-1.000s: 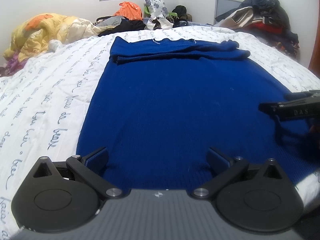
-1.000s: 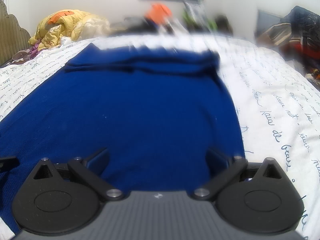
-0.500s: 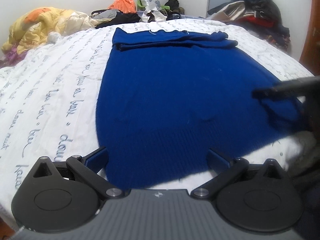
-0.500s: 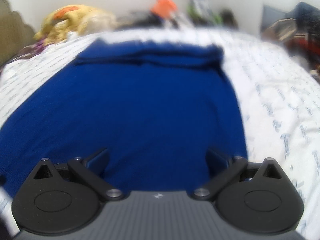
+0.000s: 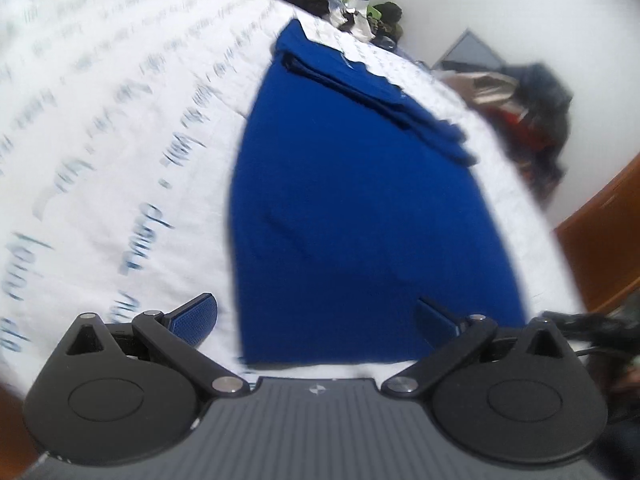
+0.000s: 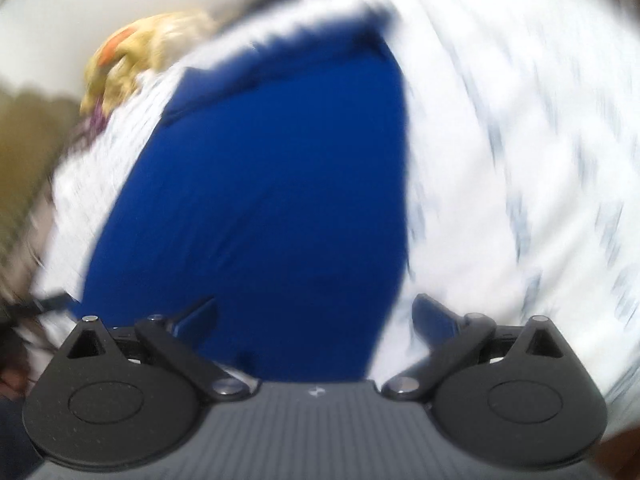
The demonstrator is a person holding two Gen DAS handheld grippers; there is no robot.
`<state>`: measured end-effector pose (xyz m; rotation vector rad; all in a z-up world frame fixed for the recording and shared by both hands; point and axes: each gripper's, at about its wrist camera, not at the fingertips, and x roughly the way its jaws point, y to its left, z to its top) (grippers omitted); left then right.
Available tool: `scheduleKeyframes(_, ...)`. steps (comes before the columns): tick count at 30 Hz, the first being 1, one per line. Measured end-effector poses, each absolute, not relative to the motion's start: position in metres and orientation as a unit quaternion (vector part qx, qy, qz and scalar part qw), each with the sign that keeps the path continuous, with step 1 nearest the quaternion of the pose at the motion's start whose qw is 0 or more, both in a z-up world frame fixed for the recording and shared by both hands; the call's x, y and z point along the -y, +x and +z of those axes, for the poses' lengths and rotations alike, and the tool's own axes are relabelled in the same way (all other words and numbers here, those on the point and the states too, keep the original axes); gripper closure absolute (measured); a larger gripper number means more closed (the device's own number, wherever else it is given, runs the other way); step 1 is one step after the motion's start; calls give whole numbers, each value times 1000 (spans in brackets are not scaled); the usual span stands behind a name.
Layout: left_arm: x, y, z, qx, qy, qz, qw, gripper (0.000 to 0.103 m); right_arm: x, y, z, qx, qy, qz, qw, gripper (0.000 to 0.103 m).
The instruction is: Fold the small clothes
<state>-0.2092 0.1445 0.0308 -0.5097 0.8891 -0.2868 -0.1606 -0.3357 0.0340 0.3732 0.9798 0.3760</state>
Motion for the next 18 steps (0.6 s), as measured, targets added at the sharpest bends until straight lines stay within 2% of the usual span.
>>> scheduleKeyframes(3, -156, -199, 27, -436, -313, -157, 829, 3, 345, -150, 29, -486, 250, 214, 810, 0)
scheduleKeyframes(5, -157, -194, 28, -444, -316, -155, 824, 14, 345, -145, 25, -496, 277, 236, 788, 0)
scheduleKeyframes(9, -156, -192, 31, -462, -289, -156, 824, 24, 342, -142, 25, -506, 268, 257, 779, 3)
scheduleKeyframes(11, -157, -192, 33, -467, -278, -151, 826, 36, 343, -143, 25, -508, 266, 258, 778, 6)
scheduleKeyframes(12, -158, -188, 33, -469, -272, -146, 827, 41, 344, -139, 25, -508, 269, 255, 778, 14)
scheduleKeyframes(13, -157, -188, 33, -473, -263, -138, 830, 55, 345, -139, 26, -509, 267, 249, 780, 21)
scheduleKeyframes(14, -157, -187, 34, -476, -255, -131, 831, 69, 346, -138, 26, -512, 259, 239, 783, 51)
scheduleKeyframes(15, -158, -185, 33, -479, -250, -124, 832, 75, 348, -138, 24, -520, 252, 225, 785, 80)
scheduleKeyframes(16, -159, -185, 33, -482, -246, -120, 832, 81, 349, -141, 21, -525, 254, 218, 782, 84)
scheduleKeyframes(18, -161, -184, 33, -485, -246, -116, 832, 84, 359, -143, 16, -523, 281, 222, 773, 85)
